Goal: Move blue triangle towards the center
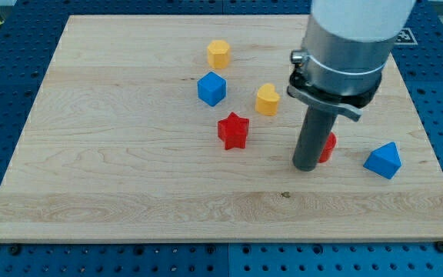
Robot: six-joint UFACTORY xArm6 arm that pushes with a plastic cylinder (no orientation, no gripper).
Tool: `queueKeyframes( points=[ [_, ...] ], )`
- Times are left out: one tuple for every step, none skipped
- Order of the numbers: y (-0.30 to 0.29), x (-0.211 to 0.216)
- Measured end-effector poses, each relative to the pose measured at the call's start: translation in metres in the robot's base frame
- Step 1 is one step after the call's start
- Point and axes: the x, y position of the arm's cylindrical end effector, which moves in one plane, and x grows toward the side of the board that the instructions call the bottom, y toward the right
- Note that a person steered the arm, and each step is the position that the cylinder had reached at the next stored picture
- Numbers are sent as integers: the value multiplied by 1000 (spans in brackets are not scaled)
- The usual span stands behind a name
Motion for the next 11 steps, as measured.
queueKeyframes(
  points=[
    [0, 4],
    [37, 27],
    [97, 22],
    [104, 21],
    [104, 21],
    [111, 20],
    [121, 20],
    [120, 16],
    [110, -4],
    [105, -22],
    [107, -20]
  ],
)
